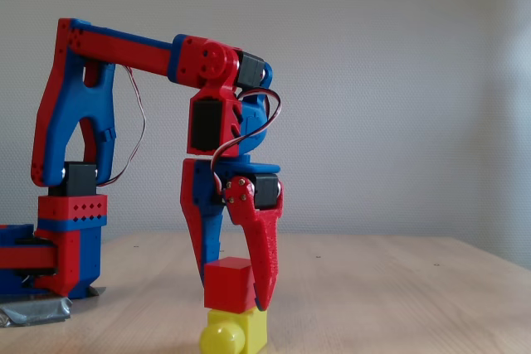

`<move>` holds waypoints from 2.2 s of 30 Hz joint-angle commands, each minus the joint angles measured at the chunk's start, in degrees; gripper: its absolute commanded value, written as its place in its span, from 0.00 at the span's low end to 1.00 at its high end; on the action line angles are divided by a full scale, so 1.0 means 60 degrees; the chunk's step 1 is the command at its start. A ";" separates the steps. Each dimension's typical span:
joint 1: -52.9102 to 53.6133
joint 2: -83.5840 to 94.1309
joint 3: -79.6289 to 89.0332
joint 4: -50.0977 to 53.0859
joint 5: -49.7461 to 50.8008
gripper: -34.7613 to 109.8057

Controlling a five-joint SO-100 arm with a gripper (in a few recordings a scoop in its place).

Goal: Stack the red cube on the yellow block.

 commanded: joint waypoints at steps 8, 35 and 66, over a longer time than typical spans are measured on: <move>-0.0337 0.1113 -0.0615 0.0879 0.0352 0.41; -0.1099 0.2490 -0.2329 0.2168 0.1348 0.41; -0.5391 1.4766 1.0093 -0.4600 0.1685 0.24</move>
